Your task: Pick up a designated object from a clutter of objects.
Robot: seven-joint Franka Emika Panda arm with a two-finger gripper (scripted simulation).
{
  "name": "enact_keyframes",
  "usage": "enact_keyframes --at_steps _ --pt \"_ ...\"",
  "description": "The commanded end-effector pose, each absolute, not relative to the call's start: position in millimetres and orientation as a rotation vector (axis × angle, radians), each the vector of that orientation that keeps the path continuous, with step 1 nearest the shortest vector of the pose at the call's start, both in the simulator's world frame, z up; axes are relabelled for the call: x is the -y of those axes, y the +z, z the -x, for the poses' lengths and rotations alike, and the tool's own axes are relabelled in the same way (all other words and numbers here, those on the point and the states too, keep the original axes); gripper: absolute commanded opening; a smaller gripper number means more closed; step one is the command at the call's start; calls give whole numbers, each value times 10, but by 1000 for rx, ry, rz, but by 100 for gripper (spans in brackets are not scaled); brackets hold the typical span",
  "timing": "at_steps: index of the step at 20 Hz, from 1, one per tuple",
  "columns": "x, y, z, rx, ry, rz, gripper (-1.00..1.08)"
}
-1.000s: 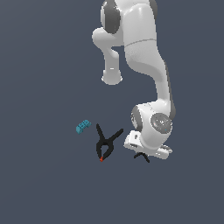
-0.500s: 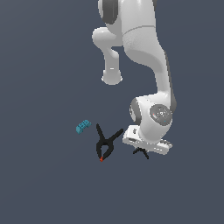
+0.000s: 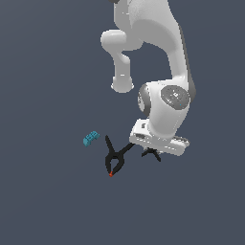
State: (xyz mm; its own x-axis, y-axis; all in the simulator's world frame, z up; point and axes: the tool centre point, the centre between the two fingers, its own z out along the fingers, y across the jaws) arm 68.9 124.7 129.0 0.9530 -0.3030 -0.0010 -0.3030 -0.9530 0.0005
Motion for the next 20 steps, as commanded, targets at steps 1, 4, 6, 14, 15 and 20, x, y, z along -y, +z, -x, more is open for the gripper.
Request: enact_keyframes --at_steps 1,4,6,14,15,20 --pt "-1175 1540 -617 482 -1 -3104 -100" --pt "-1087 1848 -532 482 -1 -3104 -100" --pt "-1024 2064 -473 482 0 -3105 -100" --pt "-772 2957 -239 482 -1 -3105 -100" --pt "-743 3059 -214 482 -1 -3105 -100" --pt "-618 3506 -107 482 -1 -3105 -100"
